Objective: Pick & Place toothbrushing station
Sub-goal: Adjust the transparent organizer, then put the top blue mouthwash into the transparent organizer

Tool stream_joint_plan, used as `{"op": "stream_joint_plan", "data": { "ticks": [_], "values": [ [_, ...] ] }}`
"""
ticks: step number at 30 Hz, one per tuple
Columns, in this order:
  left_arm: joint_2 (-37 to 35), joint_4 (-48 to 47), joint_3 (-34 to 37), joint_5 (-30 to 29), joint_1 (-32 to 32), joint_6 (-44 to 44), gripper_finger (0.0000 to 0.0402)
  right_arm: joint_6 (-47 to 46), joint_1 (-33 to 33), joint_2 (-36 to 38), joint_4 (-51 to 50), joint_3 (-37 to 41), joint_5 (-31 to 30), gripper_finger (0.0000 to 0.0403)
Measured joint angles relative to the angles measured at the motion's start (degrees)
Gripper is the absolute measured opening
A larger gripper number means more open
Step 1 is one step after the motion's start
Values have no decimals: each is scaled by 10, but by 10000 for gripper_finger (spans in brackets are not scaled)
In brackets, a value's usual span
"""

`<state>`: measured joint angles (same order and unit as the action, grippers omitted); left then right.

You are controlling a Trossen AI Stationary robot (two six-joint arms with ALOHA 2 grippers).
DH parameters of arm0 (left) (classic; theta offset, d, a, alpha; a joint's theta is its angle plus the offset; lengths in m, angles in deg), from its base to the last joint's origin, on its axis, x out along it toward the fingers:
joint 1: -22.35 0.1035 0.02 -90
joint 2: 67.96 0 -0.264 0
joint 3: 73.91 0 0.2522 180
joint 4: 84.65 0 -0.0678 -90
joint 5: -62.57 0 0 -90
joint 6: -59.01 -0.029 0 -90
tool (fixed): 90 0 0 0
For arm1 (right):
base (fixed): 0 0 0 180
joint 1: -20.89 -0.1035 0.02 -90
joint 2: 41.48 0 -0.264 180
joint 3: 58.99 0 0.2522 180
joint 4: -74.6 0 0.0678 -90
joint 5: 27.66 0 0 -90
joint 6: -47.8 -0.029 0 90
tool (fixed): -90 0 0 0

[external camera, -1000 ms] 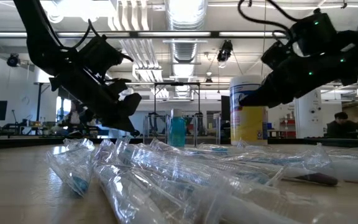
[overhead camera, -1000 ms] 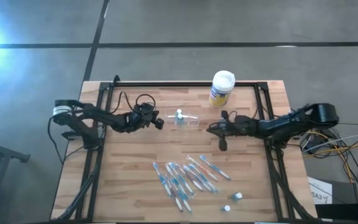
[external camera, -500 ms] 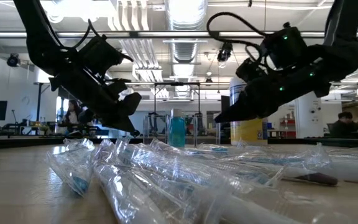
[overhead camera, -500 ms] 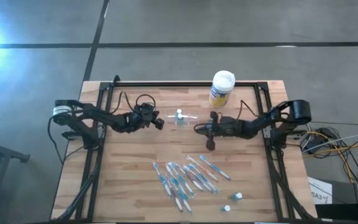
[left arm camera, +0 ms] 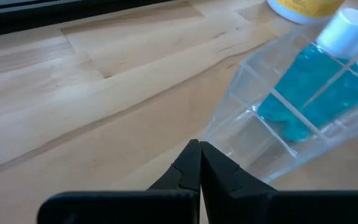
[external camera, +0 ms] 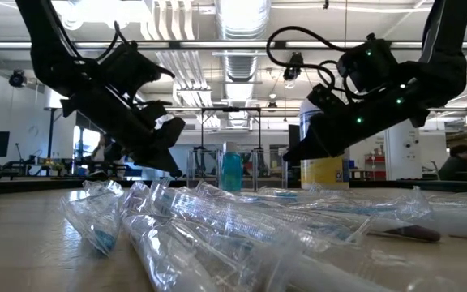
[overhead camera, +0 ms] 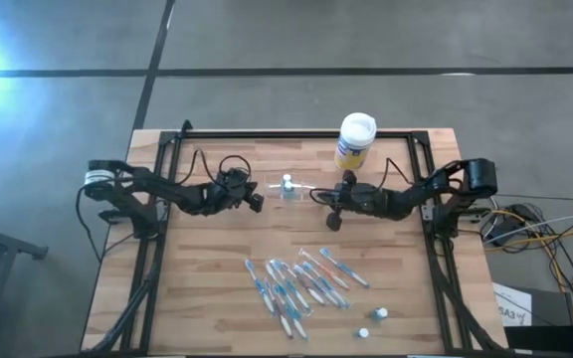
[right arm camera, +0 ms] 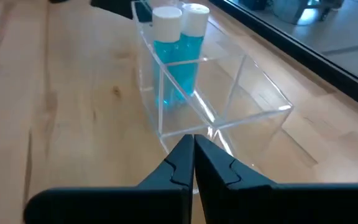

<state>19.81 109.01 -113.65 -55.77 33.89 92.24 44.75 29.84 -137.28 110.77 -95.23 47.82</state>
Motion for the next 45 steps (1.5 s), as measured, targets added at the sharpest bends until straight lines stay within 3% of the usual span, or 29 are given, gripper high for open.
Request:
{"op": "stream_joint_plan", "data": {
  "ticks": [11, 19, 26, 33, 39, 45],
  "values": [
    [0, 0, 0, -4, -12, -2, 2, 2, 6, 1, 1, 1, -19, 8],
    [-11, -6, 0, -28, -12, -41, 6, 5, 4, 36, -2, 10, 76, 8],
    [-108, -91, 0, -18, -34, -153, 2, 13, -1, 162, -3, 64, 152, 8],
    [-249, -189, 0, 72, -127, -281, 2, 20, -17, 335, -5, 130, 252, 8],
    [-350, -249, 2, 76, -202, -298, 9, -10, -30, 451, -36, 163, 301, 8],
    [-419, -249, 29, 74, -229, -295, 4, -27, -51, 526, -180, 133, 300, 8]
  ]
}}
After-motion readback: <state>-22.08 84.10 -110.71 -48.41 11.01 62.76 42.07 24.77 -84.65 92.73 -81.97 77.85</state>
